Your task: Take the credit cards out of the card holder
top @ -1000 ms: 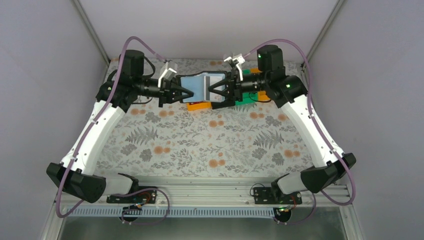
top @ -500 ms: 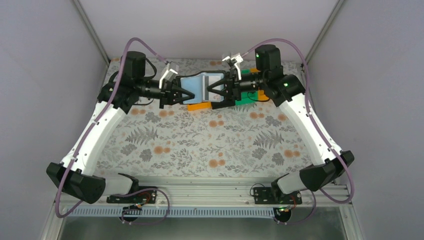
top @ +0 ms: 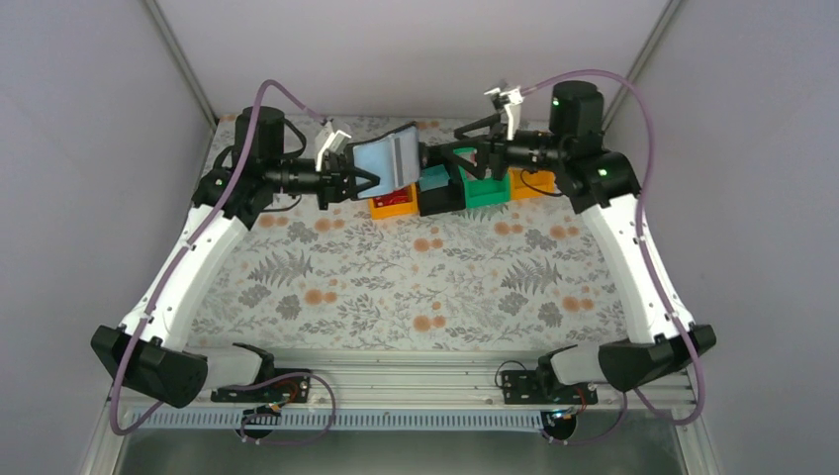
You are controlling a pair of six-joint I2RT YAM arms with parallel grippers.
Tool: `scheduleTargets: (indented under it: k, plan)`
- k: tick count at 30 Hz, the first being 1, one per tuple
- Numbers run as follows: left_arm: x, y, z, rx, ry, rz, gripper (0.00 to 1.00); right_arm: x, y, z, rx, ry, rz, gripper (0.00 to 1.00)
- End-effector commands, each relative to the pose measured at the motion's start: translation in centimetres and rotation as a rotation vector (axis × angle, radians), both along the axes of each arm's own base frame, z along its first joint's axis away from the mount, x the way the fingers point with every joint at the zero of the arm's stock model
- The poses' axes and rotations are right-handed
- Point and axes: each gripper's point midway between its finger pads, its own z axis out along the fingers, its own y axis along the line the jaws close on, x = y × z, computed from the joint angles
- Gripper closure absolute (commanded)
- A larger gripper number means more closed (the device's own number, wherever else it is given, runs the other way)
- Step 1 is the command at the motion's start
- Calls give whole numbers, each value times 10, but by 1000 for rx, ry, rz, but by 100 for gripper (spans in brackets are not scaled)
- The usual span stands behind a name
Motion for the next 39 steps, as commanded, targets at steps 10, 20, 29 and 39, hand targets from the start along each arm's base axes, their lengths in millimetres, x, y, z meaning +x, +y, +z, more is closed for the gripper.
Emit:
scheduleTargets:
  k: [10,20,29,39]
  plan:
    - [-14,12,31,69,-319,-16,98,-31,16,12,148,29,185,42]
    - [-32,6,50,35,-403,-129,98,-36,44,2,119,-34,233,32]
    - [-39,5,50,38,-431,-166,98,-30,45,8,109,-72,224,30]
    - [-36,3,50,34,-423,-166,98,-49,52,14,146,-36,346,44]
